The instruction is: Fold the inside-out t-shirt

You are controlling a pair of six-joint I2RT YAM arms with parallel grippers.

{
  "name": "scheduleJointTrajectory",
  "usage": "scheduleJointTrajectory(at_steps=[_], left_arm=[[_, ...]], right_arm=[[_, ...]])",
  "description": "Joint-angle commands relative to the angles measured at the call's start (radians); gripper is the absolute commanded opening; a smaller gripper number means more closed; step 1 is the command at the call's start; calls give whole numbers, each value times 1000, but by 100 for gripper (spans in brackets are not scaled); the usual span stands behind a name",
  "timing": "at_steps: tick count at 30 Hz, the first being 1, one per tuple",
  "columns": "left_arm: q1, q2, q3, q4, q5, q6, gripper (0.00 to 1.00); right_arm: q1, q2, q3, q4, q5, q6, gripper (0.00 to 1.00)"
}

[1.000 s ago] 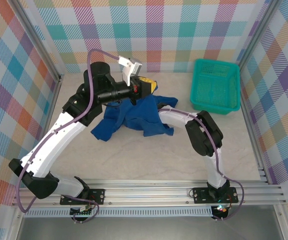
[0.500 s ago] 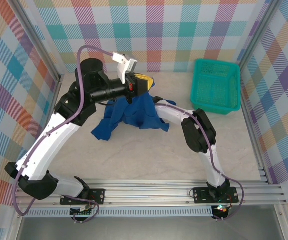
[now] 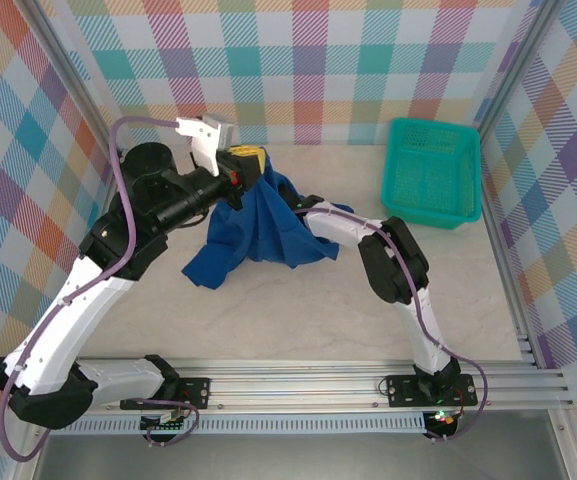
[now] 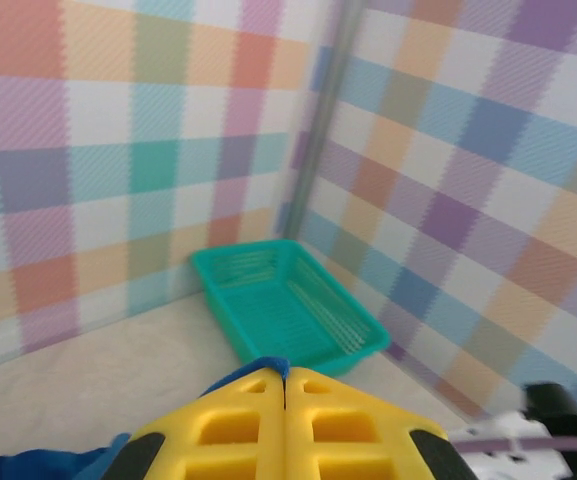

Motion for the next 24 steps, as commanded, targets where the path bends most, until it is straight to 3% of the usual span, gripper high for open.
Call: scheduleJointTrajectory(at_steps=[1, 12, 18, 24], left_arm=[[49, -34, -48, 113, -159, -32, 0], [304, -44, -286, 119, -381, -119, 0], [442, -23, -410, 168, -334, -185, 0], [504, -16, -437, 200, -270, -233, 0]], right_arm=[[-28, -38, -18, -13, -78, 13, 0], [-78, -338, -173, 168, -222, 65, 0], [-96, -459, -257, 259, -298, 84, 0], [-95, -396, -194, 112, -167, 27, 0]])
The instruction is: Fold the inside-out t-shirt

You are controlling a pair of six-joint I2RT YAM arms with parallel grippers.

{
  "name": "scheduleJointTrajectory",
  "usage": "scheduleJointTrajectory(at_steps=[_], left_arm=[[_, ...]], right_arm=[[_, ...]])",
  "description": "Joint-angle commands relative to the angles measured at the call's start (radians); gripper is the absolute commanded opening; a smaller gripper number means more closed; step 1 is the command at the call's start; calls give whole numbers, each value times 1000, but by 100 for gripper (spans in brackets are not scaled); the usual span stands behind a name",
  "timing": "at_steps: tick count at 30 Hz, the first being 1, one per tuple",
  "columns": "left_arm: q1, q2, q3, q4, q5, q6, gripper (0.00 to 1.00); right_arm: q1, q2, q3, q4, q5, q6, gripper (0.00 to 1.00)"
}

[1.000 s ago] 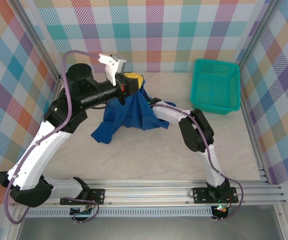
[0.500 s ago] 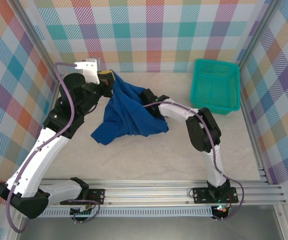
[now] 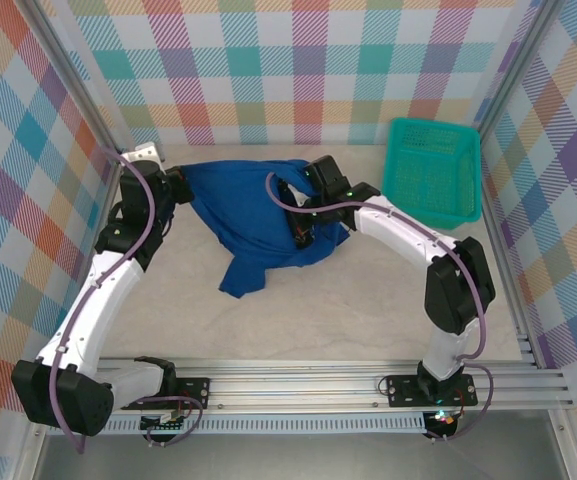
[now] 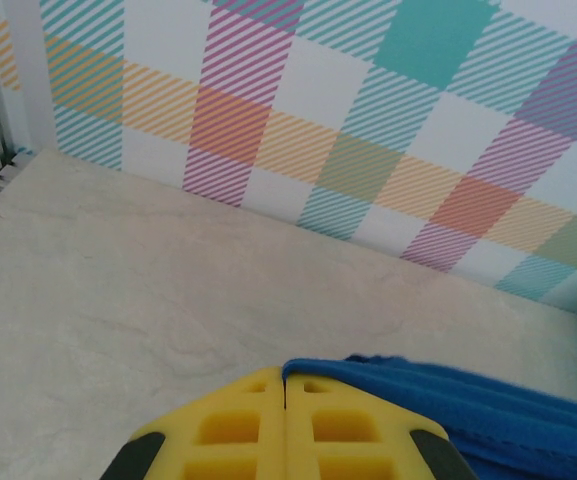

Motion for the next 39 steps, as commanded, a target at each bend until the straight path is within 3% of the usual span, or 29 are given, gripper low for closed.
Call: scheduleJointTrajectory(at_steps=[1, 7, 11, 14, 21, 29, 39], left_arm=[[46, 0, -2, 70, 18, -46, 0], [127, 4, 15, 69, 45, -71, 0], [135, 0, 11, 111, 202, -109, 0], [133, -7, 9, 172, 333, -169, 0], [112, -21, 59, 171, 452, -179, 0], [73, -37, 147, 239, 626, -253, 0], [-29, 21, 348, 279, 769, -289, 0]], right_arm=[[-6, 47, 43, -76, 71, -43, 0], [-2, 47, 6, -83, 141, -111, 0], [2, 79, -1, -75, 200, -122, 0], [1, 107, -7, -35, 183, -104, 0], [-8, 136, 22, -14, 67, -79, 0], [-5, 238, 64, -21, 63, -46, 36], [9, 363, 178, -75, 160, -33, 47]])
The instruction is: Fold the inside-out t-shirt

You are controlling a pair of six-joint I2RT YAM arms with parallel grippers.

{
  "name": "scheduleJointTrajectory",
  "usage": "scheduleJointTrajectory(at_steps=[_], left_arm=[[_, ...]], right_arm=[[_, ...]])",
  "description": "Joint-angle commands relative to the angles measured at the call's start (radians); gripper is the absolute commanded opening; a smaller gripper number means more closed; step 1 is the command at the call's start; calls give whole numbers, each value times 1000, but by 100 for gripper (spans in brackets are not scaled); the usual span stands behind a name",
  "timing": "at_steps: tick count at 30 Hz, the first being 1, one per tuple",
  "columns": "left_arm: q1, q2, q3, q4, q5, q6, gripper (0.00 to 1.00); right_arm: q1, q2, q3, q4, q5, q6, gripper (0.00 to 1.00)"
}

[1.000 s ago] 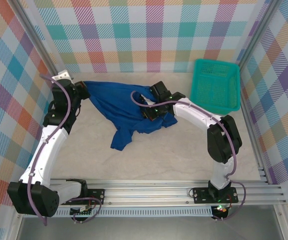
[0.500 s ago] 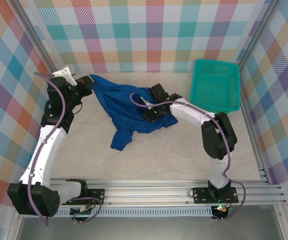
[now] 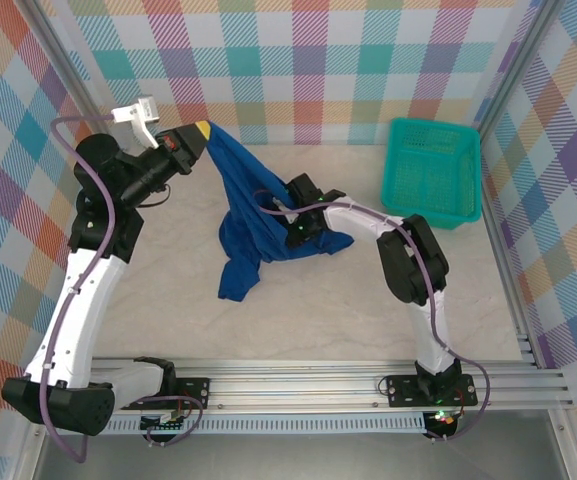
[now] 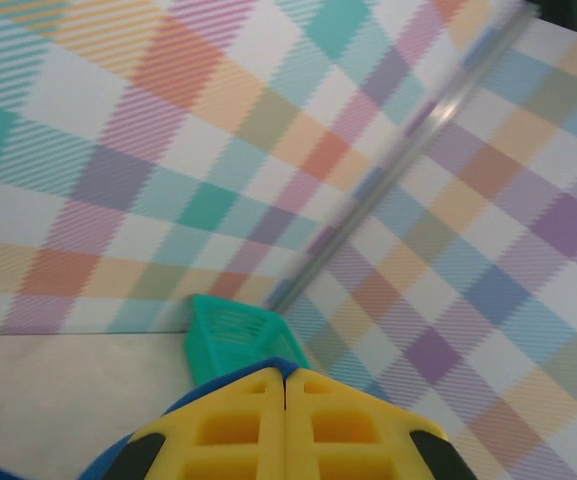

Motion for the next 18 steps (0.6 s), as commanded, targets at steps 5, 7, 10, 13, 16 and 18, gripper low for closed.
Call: scheduleJointTrajectory(at_steps=[5, 7, 10, 13, 16, 18], left_arm=[[-79, 64, 194, 68, 84, 19, 0], [-94, 83, 235, 18, 70, 55, 0], [-107, 94, 233, -8, 46, 82, 0], [-110, 80, 183, -2, 24, 88, 0], [-112, 59, 139, -1, -5, 101, 0], [-112, 43, 118, -11, -27, 111, 0]], right_arm=[[23, 68, 96, -118, 77, 15, 55], [35, 71, 87, -145, 81, 13, 66], [58, 94, 91, -197, 99, 6, 71], [65, 146, 132, -272, 115, 0, 71], [65, 204, 172, -320, 120, 1, 69], [65, 235, 200, -344, 117, 1, 66]])
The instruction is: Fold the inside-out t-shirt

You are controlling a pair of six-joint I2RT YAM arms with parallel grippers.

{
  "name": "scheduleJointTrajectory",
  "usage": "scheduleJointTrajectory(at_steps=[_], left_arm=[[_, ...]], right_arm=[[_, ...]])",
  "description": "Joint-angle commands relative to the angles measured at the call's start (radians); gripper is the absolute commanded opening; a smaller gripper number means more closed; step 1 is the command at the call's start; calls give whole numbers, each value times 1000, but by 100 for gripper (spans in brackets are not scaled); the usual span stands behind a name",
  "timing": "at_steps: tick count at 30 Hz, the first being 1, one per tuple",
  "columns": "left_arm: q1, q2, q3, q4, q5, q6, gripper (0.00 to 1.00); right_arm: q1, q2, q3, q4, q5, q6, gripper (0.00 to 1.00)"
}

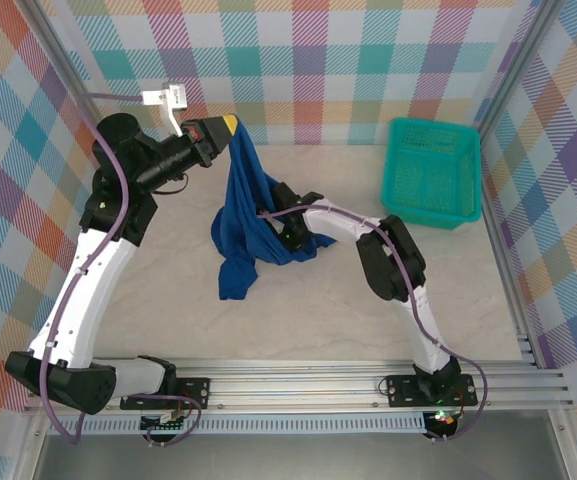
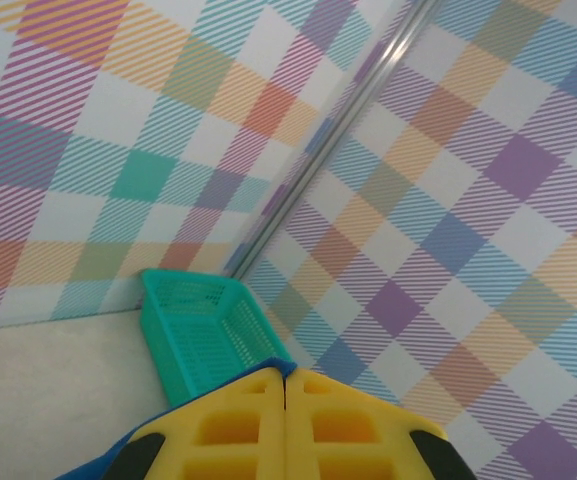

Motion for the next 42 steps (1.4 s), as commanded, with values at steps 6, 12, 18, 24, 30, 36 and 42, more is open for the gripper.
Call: scheduleJointTrajectory(at_steps=[6, 12, 18, 24, 30, 36, 42], left_arm=[[-8, -101, -43, 32, -123, 77, 0], [-7, -134, -116, -39, -311, 143, 0], [41, -147, -276, -72, -529, 171, 0], [139, -84, -365, -55, -593, 138, 0], [171, -20, -414, -32, -613, 142, 0], [174, 101, -404, -16, -581, 146, 0], [212, 293, -271, -81, -577, 140, 0]], right_arm=[[-7, 131, 43, -164, -1, -2, 42], [-12, 43, 4, -96, -28, -2, 6], [-18, -192, -132, 117, -168, -2, 0], [-32, -401, -273, 279, -306, 3, 0], [-61, -481, -307, 324, -372, -2, 0], [-73, -476, -288, 386, -559, 8, 0], [-47, -482, -309, 310, -557, -121, 0]])
